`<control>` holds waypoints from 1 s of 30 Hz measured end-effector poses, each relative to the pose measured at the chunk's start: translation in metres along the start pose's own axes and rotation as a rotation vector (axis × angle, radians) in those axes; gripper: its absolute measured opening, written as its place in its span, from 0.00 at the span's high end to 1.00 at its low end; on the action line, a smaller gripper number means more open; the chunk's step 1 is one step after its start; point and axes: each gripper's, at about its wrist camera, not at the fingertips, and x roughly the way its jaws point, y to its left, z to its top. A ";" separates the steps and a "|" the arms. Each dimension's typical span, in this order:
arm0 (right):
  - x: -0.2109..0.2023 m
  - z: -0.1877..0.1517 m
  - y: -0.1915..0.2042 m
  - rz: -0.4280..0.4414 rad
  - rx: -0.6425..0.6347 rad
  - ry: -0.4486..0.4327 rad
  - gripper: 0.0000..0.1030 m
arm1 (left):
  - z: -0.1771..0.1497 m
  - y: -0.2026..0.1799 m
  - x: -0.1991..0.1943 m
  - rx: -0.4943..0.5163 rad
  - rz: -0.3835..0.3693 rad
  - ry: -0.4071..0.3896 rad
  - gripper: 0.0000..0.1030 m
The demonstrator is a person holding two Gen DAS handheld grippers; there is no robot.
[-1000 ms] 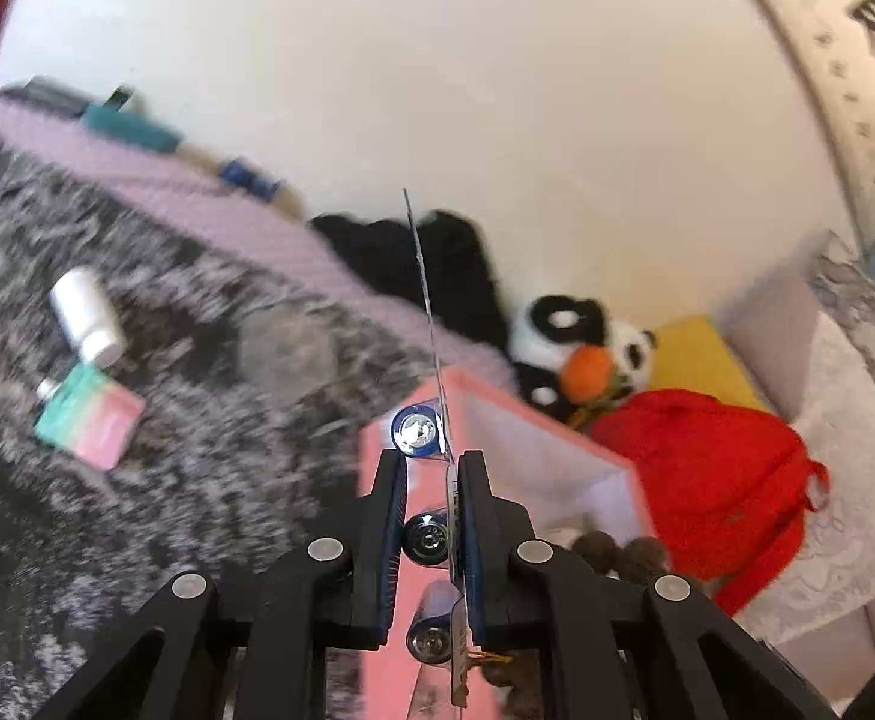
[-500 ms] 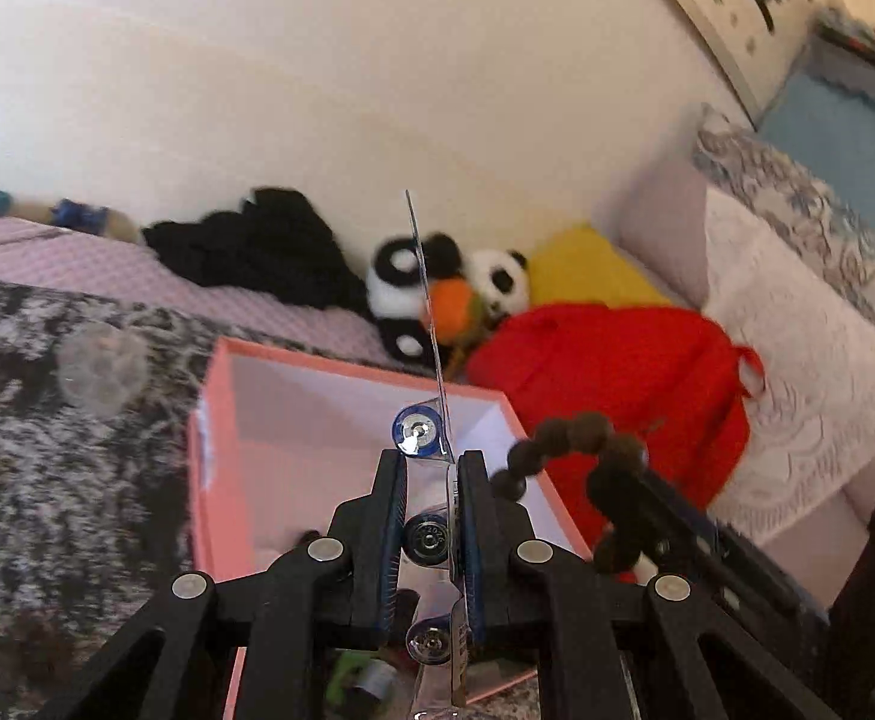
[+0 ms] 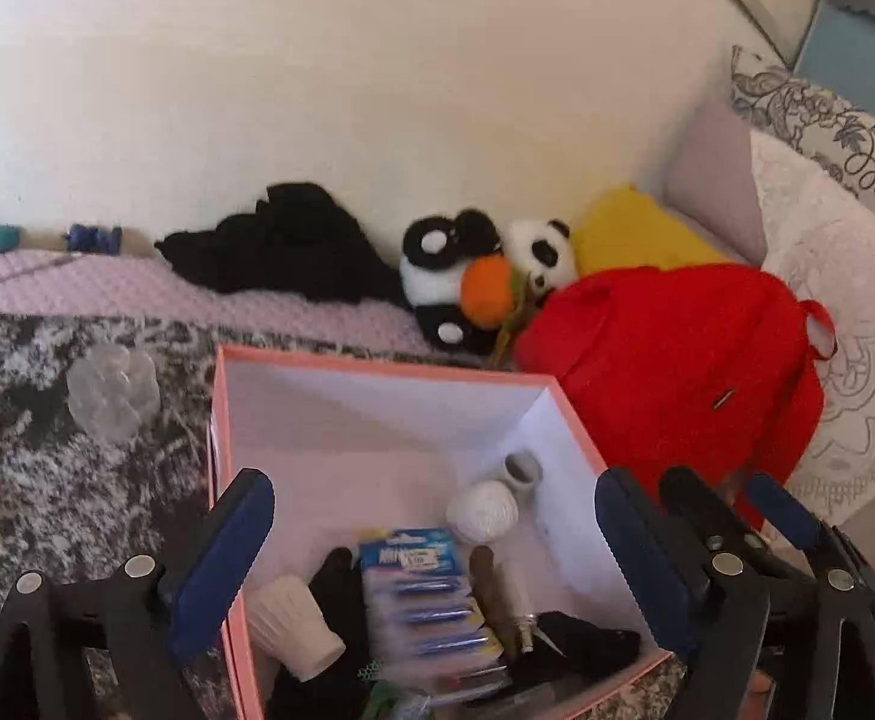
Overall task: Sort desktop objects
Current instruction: 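Carry the battery card and bead bracelet into the pink box and release them, then grasp the white pill bottle with the left tool while the right tool grasps the pink-green pouch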
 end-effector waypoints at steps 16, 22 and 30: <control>-0.023 0.008 0.043 0.088 -0.031 -0.009 0.04 | 0.001 0.020 -0.045 -0.004 0.120 -0.045 0.12; -0.030 0.007 0.081 0.143 -0.052 0.002 0.04 | -0.004 0.065 -0.087 -0.060 0.230 -0.060 0.12; -0.023 -0.011 0.165 0.264 -0.126 0.050 0.04 | -0.031 0.171 -0.144 -0.194 0.463 -0.019 0.12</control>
